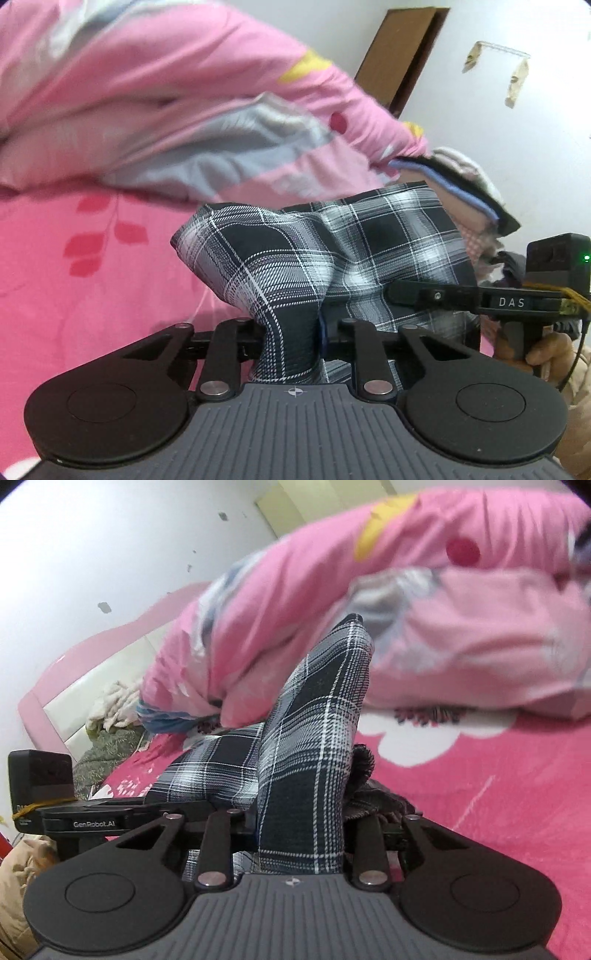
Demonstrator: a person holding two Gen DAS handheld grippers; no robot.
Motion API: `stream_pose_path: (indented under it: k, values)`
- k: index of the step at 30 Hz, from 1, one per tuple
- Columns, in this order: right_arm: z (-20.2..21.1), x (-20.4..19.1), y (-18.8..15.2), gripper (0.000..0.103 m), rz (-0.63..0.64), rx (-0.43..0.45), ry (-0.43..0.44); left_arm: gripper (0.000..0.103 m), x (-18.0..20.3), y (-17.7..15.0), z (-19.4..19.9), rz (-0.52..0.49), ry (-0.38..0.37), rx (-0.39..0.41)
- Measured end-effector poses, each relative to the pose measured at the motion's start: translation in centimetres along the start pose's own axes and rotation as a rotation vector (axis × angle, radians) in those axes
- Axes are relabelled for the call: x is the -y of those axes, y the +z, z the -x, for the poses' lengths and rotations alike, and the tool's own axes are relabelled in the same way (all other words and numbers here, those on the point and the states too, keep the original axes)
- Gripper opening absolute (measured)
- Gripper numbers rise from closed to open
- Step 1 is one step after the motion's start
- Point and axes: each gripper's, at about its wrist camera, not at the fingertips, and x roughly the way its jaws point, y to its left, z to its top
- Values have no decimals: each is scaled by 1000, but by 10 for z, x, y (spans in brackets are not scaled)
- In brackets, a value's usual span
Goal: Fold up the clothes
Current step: 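Carry the lifted plaid garment with both grippers toward the clothes stack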
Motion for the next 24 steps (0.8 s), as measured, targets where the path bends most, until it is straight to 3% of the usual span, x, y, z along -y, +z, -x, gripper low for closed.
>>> stream_pose_path:
  k: [12,24]
  values:
    - [111,-88,-5,30,134,183,-43,19,86,-10,102,-103,-16,215]
    - [228,-187,-42,30,224,367,-170,19,139,-32,189,-164,-181,375]
